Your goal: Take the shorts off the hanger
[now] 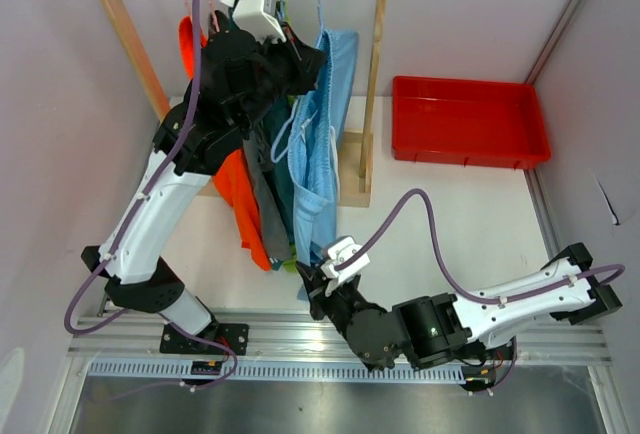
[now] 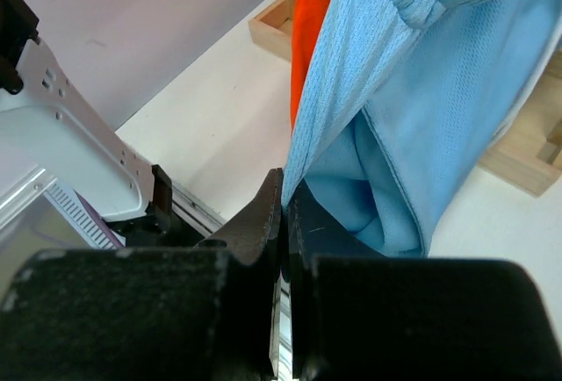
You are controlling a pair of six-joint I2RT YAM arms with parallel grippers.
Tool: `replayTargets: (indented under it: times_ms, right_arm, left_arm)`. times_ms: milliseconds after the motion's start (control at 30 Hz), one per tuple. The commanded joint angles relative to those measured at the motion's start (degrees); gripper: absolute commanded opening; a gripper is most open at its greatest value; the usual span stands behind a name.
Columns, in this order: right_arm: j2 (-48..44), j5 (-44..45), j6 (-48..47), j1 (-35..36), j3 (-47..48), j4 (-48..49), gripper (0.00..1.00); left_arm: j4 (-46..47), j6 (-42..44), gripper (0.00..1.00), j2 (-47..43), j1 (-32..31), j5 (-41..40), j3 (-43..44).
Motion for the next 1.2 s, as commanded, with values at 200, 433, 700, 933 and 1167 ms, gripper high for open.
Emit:
replayTargets:
  times_ms: [200, 433, 700, 933, 1167]
  right_arm:
    - [-3.5, 8.7, 4.4, -1.5, -0.9, -3.7, 0.00]
    - [-10.1, -11.1, -9.7, -28.2, 3.5, 2.8, 0.00]
    - [-8.8, -21.8, -19.1, -49.3, 18.4, 2.5, 0.00]
    - [4.4, -39.1, -16.4, -73.4, 34.8, 0.1, 0.00]
    - [23.6, -48.8, -17.9, -88.5, 51.7, 13.1, 0.00]
  left_arm:
    - [4.0, 1.1, 0.00, -4.1, 0.2, 4.5, 1.8]
    - [-9.3, -1.2, 0.00, -12.7, -1.2, 21.8, -11.0]
    - [-7.5, -2.6, 0.00, -29.7, -5.7, 22.7, -32.9]
    - [0.1, -2.7, 0.00, -38.1, -5.7, 22.4, -44.0]
    - [6.3, -1.3, 0.00, -40.5, -5.8, 23.6, -53.4]
